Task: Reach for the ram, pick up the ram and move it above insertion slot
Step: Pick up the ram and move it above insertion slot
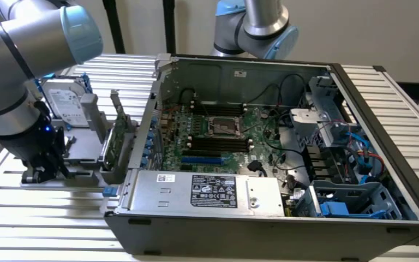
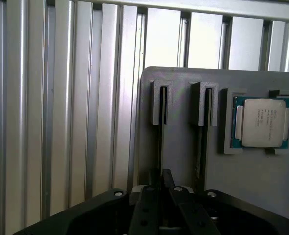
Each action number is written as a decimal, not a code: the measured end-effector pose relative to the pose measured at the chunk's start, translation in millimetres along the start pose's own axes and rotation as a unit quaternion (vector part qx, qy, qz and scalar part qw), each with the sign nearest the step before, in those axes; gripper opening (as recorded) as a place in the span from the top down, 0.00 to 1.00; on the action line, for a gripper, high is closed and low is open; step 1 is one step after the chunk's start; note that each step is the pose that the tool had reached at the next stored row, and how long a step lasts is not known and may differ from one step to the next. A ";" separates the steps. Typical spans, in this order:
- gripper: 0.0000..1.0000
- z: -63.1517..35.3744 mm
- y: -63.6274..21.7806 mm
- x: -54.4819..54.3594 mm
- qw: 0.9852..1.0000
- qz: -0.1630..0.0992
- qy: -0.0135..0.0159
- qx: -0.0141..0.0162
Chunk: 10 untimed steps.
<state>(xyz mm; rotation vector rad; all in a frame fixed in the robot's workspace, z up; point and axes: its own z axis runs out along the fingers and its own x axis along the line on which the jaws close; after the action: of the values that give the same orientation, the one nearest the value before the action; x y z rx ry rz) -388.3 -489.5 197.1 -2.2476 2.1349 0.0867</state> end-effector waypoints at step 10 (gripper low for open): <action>0.86 -11.0 0.1 -0.7 1.000 0.000 0.000 -0.001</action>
<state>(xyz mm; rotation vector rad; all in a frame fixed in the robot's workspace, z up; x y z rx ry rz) -388.3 -489.5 208.1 -2.2481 2.1356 0.0882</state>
